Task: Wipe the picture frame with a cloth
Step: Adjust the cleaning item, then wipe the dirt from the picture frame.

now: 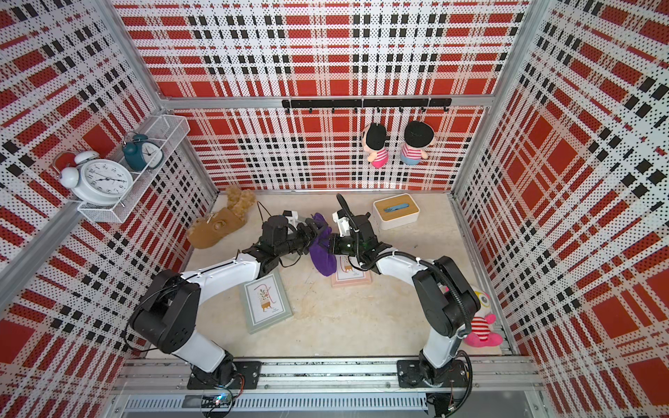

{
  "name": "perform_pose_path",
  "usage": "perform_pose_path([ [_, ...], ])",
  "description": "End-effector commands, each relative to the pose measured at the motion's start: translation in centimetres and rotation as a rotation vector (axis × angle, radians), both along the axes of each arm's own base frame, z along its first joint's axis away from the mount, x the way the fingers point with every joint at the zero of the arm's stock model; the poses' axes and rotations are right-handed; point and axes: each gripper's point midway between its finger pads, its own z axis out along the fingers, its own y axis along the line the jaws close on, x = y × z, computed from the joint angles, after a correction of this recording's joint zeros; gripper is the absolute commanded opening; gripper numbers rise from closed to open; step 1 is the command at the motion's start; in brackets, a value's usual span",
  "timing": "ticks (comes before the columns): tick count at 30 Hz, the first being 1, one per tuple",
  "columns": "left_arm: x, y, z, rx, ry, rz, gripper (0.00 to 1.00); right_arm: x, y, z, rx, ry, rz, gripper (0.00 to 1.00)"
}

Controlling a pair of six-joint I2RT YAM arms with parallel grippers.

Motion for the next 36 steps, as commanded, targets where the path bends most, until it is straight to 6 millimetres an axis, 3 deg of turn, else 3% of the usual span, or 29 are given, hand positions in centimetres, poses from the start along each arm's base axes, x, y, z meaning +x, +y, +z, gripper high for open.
perform_pose_path([
  [1, 0.0, -1.3, 0.8, 0.002, -0.023, -0.057, 0.74, -1.1, 0.8, 1.9, -0.010, -0.134, 0.073, 0.05],
  [6, -0.7, -2.3, 0.7, 0.003, -0.027, -0.121, 0.62, -1.1, 0.8, 2.4, -0.053, -0.195, 0.105, 0.13],
  [10, -0.5, -1.7, 0.8, 0.037, -0.036, -0.116, 0.30, -1.1, 0.2, 3.2, -0.092, -0.237, 0.089, 0.24],
  [11, -0.3, -1.1, 0.8, 0.052, -0.040, -0.099, 0.22, -1.0, -0.3, 3.1, -0.121, -0.245, 0.069, 0.32],
  [14, 0.2, 2.0, 0.4, 0.117, -0.041, -0.024, 0.01, -0.6, -2.7, 3.6, -0.194, -0.275, -0.021, 0.74],
  [16, 0.4, 4.4, 0.1, 0.178, -0.047, 0.027, 0.00, -0.5, -4.9, 4.1, -0.225, -0.306, -0.106, 0.95],
  [17, 0.6, 5.9, 0.1, 0.234, -0.056, 0.054, 0.00, -0.3, -6.2, 4.3, -0.238, -0.313, -0.151, 1.00],
  [20, 0.5, 9.8, -0.4, 0.429, -0.053, 0.123, 0.00, 0.4, -9.8, 4.4, -0.242, -0.280, -0.254, 1.00],
  [24, -0.3, 10.8, -1.5, 0.589, -0.036, 0.104, 0.00, 1.9, -13.9, 1.5, -0.271, -0.138, -0.376, 0.98],
  [27, -0.6, 9.7, -3.2, 0.679, -0.012, 0.073, 0.00, 2.8, -15.6, -2.1, -0.299, 0.011, -0.420, 0.85],
  [30, -0.6, 7.4, -5.2, 0.753, 0.009, 0.024, 0.00, 3.1, -16.0, -5.3, -0.318, 0.142, -0.414, 0.71],
  [36, -0.5, 2.0, -8.9, 0.824, 0.034, -0.086, 0.00, 3.1, -16.5, -9.3, -0.387, 0.253, -0.406, 0.48],
])
